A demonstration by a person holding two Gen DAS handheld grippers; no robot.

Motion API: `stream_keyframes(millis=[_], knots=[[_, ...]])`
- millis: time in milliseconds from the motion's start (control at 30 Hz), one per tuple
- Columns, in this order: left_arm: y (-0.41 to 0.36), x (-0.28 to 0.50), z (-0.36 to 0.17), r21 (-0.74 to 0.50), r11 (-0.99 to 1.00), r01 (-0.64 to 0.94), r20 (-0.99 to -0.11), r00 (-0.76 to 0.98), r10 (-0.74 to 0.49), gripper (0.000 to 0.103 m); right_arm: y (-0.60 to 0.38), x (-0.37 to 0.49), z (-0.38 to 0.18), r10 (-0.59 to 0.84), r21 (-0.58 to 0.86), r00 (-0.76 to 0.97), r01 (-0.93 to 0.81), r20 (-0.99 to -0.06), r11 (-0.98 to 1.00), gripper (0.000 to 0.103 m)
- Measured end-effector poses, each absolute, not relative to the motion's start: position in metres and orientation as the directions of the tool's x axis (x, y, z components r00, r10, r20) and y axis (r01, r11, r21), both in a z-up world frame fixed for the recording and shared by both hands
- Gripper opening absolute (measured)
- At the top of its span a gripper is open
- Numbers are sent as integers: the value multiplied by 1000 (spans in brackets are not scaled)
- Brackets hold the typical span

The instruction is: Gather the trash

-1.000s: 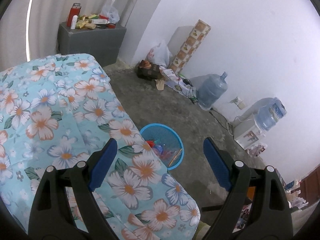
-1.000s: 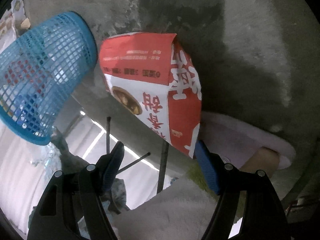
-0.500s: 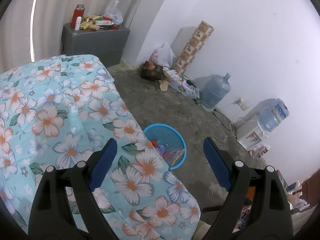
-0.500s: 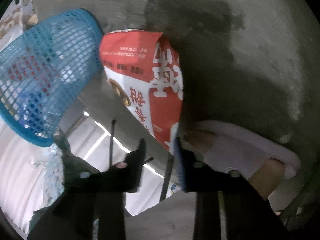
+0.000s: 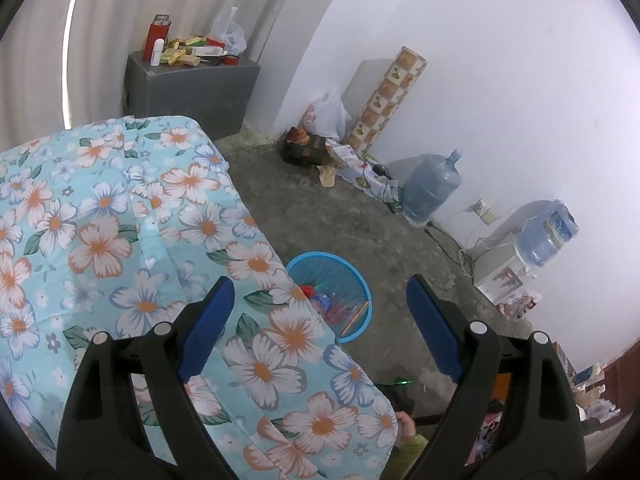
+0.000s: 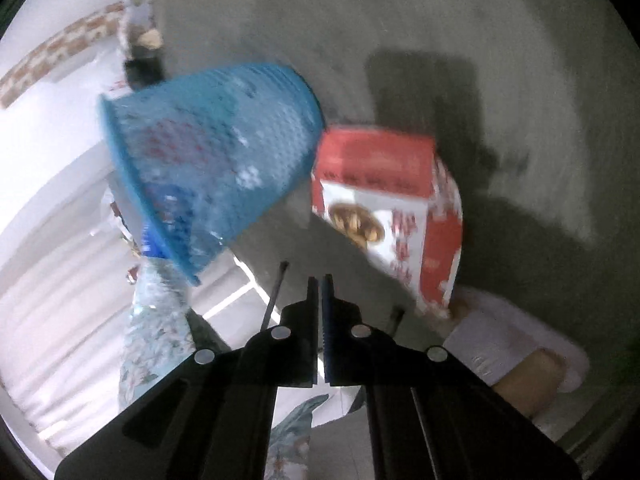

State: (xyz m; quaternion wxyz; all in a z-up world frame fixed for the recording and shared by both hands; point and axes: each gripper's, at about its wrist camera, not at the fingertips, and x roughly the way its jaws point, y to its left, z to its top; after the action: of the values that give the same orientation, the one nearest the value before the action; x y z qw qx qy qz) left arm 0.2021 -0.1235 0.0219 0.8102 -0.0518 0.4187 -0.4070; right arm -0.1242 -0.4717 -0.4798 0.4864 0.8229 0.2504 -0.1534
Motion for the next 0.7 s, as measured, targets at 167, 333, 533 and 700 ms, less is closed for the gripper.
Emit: stream_keyframes(millis=[167, 333, 533, 700], knots=[[-124, 199, 23, -435, 651, 622, -626, 310, -715, 83, -499, -150, -449, 222, 747, 809, 588, -545, -311, 2], [-121, 195, 23, -442, 644, 625, -622, 304, -722, 83, -491, -161, -469, 243, 701, 799, 599, -549, -387, 16], [-116, 197, 21, -434, 660, 613, -632, 315, -708, 83, -458, -157, -511, 313, 599, 748, 659, -586, -454, 47], [-116, 201, 20, -427, 675, 601, -642, 324, -695, 83, -447, -163, -539, 325, 557, 750, 651, -576, -515, 62]])
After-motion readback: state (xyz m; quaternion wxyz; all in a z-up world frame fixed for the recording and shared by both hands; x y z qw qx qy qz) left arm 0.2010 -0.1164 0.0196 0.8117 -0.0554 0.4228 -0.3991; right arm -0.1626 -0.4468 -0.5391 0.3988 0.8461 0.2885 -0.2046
